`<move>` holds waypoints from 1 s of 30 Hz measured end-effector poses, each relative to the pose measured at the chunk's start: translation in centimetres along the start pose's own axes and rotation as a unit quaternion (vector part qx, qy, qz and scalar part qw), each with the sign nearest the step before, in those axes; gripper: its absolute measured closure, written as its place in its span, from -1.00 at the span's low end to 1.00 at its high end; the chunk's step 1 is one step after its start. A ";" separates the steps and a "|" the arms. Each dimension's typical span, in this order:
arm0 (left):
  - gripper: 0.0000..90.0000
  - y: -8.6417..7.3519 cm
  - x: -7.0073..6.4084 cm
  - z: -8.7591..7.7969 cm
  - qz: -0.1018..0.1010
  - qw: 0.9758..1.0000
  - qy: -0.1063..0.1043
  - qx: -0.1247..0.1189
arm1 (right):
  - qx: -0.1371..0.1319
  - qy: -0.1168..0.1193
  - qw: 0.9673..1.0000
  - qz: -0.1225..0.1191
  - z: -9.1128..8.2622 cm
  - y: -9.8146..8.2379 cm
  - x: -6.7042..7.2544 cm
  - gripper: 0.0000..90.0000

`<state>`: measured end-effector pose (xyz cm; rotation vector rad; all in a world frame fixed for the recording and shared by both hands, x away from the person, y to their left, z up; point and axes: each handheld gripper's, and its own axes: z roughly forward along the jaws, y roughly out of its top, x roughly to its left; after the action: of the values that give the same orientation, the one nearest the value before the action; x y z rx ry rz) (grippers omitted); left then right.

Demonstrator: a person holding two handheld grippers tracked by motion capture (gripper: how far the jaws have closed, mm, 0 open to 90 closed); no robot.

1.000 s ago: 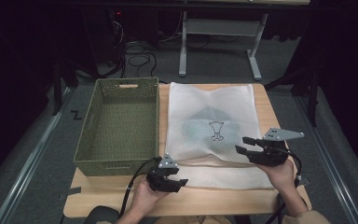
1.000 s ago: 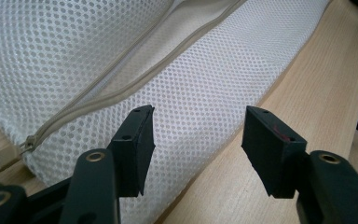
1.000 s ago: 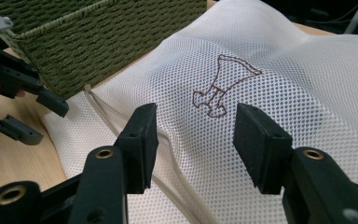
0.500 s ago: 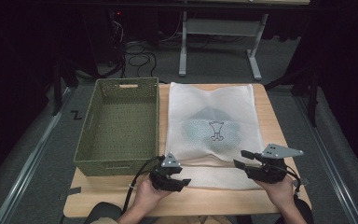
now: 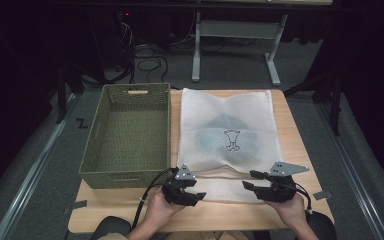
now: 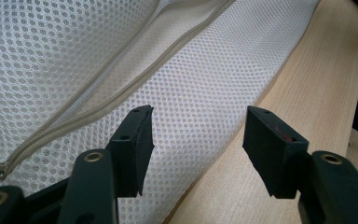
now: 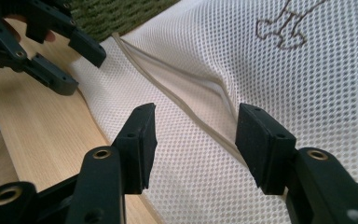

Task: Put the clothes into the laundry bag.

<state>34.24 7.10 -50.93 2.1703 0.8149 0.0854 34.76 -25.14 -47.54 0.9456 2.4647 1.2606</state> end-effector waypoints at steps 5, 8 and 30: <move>-0.05 0.0 0.0 0.0 0.000 1.000 -0.001 0.000 | 0.005 0.003 1.000 0.011 0.9 -0.9 -0.1 0.09; -0.05 0.0 0.0 0.0 0.000 1.000 0.000 0.000 | 0.012 0.003 1.000 0.011 1.4 -1.2 -0.1 0.09; -0.07 0.1 -0.1 -0.3 0.009 1.000 0.010 -0.005 | 0.072 -0.009 0.997 -0.015 4.1 -3.2 0.7 0.08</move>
<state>34.14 7.23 -50.62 2.1706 0.8044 0.1205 34.71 -23.40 -52.49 0.9447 2.5745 1.0715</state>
